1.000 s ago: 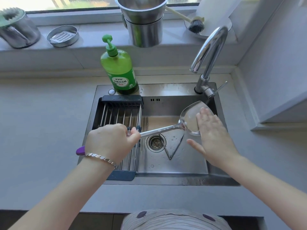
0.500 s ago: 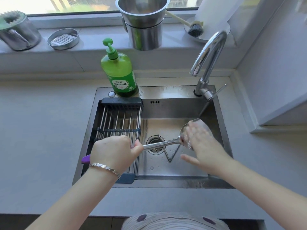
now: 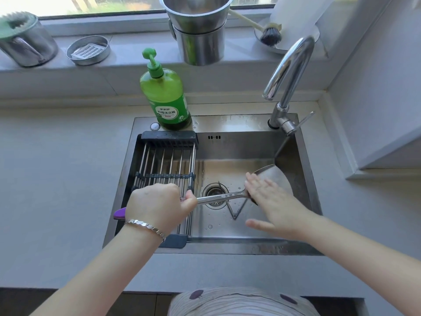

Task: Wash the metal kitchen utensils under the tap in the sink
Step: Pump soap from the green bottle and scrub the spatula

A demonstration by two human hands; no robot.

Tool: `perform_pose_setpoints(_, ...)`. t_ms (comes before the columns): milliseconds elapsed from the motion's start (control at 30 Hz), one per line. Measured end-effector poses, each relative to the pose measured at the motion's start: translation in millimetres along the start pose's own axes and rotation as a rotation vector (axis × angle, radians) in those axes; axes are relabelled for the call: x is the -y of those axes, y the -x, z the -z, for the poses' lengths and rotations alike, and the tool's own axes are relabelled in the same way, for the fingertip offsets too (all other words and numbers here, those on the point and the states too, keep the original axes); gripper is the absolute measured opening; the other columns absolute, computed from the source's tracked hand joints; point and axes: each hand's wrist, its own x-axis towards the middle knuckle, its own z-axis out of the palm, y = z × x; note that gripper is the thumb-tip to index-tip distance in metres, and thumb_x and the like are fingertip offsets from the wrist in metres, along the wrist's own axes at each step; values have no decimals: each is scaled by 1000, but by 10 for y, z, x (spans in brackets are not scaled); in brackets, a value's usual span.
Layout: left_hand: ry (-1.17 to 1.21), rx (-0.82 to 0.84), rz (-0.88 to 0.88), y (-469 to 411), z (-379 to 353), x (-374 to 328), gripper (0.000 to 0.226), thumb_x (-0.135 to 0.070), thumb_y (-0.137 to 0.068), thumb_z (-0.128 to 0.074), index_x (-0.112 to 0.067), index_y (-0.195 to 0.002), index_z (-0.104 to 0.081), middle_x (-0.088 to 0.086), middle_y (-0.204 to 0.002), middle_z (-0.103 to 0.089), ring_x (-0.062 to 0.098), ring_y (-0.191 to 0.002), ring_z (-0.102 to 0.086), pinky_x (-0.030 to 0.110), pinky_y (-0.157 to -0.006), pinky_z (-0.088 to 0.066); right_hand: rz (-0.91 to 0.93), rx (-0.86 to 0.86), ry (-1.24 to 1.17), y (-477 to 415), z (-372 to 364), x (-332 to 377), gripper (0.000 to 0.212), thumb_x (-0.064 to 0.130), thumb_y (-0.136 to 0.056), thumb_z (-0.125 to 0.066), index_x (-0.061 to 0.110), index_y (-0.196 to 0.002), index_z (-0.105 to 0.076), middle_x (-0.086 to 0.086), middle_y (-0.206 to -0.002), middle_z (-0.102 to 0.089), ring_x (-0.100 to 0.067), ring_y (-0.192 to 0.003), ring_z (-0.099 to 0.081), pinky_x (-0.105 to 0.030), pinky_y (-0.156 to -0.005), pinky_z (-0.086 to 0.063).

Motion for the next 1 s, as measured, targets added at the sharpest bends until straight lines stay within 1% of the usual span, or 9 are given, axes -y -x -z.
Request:
perform_pose_setpoints(100, -21, 6, -10, 10, -15, 40, 49, -52, -81, -37, -18, -46, -36, -5, -43, -34, 16, -46, -42, 18, -44, -25, -154, -100, -12, -56, 121, -303, 91, 71, -84, -16, 9, -149, -2, -6, -156, 7, -16, -145, 4, -30, -114, 8)
perform_pose_setpoints(200, -24, -5, -16, 26, -25, 86, 47, -52, -81, -38, -18, -48, -39, -5, -42, -34, 12, -42, -35, 17, -42, -20, -204, -120, -209, -86, 233, -513, 76, 55, -90, -39, 10, -148, -16, -4, -157, -12, -13, -144, -8, -26, -115, -5)
perform_pose_setpoints(333, -26, -10, -39, 35, -2, 96, 51, -50, -82, -39, -17, -44, -31, -5, -41, -31, 16, -43, -37, 17, -42, -19, -140, -61, -491, -126, 327, -487, 90, 54, -66, -74, 22, -141, -35, 10, -138, -42, -7, -126, -37, -18, -102, -28)
perform_pose_setpoints(400, 1, -24, -79, 40, 32, 56, 51, -48, -81, -40, -17, -42, -31, -6, -39, -28, 18, -42, -38, 16, -42, -20, -82, 27, -369, -209, 314, -427, 76, 60, -59, -75, 26, -124, -51, 15, -111, -54, -7, -104, -49, -19, -83, -41)
perform_pose_setpoints(467, 12, -18, -120, 36, 49, 27, 49, -46, -82, -42, -17, -43, -33, -6, -39, -28, 19, -42, -39, 15, -44, -23, -47, 58, -198, -303, 264, -367, 51, 65, -62, -69, 25, -92, -60, 14, -77, -53, -7, -72, -49, -21, -58, -38)
perform_pose_setpoints(600, -2, -11, -124, 26, 24, 53, 52, -46, -82, -44, -17, -41, -28, -7, -38, -25, 18, -41, -38, 15, -43, -19, -112, 18, -289, -360, 195, -422, 47, 60, -76, -60, 23, -50, -44, 9, -53, -45, -3, -49, -39, -19, -44, -28)
perform_pose_setpoints(767, -23, -1, -78, 37, -61, 100, 53, -47, -83, -39, -16, -42, -29, -6, -38, -28, 13, -37, -29, 17, -41, -17, -273, -4, -642, -296, 224, -604, 35, 42, -76, -71, 6, -76, -67, -8, -74, -64, -15, -66, -54, -24, -57, -39)
perform_pose_setpoints(900, -13, 1, -137, 10, -2, 24, 56, -43, -80, -49, -18, -39, -19, -9, -36, -19, 14, -34, -28, 13, -43, -16, -259, 61, -288, -259, 169, -444, 54, 70, -53, -70, 21, -54, -47, 9, -57, -48, -7, -53, -42, -26, -47, -28)
perform_pose_setpoints(1000, -49, -1, -153, -34, -23, 9, 52, -47, -83, -36, -17, -41, -27, -7, -39, -28, 9, -36, -26, 15, -42, -22, -333, 0, -257, -275, 179, -435, 59, 74, -63, -58, 18, -50, -44, 6, -54, -49, -9, -51, -44, -27, -48, -30)
